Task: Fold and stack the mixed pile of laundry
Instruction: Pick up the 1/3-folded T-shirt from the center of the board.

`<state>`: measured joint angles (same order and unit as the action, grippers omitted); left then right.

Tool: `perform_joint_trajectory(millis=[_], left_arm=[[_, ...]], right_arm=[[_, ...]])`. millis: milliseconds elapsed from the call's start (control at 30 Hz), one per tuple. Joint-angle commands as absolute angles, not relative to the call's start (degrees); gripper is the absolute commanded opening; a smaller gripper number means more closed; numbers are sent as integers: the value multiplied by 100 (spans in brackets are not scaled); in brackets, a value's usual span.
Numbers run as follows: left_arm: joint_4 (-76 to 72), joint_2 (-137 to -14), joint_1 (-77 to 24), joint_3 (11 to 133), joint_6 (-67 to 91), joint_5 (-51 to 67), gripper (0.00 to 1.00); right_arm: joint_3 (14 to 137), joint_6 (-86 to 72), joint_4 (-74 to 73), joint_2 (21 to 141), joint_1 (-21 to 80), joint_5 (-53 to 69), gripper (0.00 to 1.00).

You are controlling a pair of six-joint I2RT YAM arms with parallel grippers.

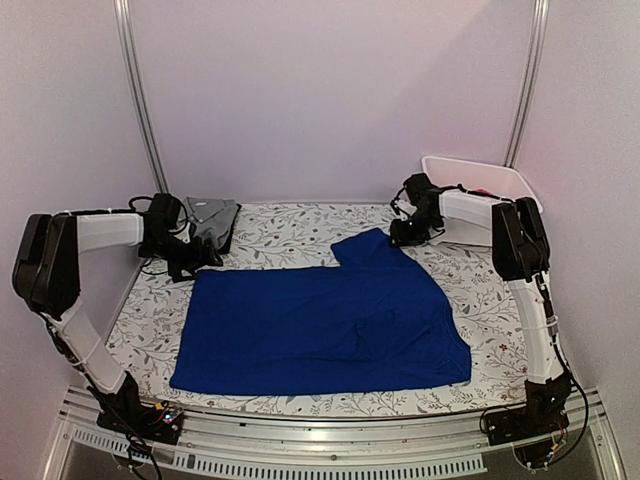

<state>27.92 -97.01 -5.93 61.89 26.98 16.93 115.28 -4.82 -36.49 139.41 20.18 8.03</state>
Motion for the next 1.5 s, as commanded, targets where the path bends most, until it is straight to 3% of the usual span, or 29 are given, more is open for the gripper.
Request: perform_joint_trajectory(millis=[0, 100, 233, 300, 567, 1067, 1467], left_arm=[[2716, -9871, -463, 6390, 2568, 1537, 87], [2710, -9960, -386, 6439, 2522, 1484, 86], [2684, -10126, -266, 6539, 2384, 1442, 83], [2635, -10185, -190, 6574, 2300, 1433, 81], [2191, -10487, -2, 6539, 1994, 1740, 64], [2131, -11199, -5, 6824, 1755, 766, 54], [1928, -11472, -70, 6962, 1610, 1406, 25]], right_arm=[[11654, -404, -3778, 14227, 2095, 752, 35], [11602, -381, -3767, 14288, 2159, 813, 27], [11646, -379, -3739, 14259, 2178, 942, 6], [11699, -385, -3740, 14179, 2171, 930, 0], [11738, -479, -3674, 13866, 2162, 881, 0], [11909, -554, -3662, 13712, 2153, 853, 0], [11900, -545, -3690, 13632, 2114, 779, 0]])
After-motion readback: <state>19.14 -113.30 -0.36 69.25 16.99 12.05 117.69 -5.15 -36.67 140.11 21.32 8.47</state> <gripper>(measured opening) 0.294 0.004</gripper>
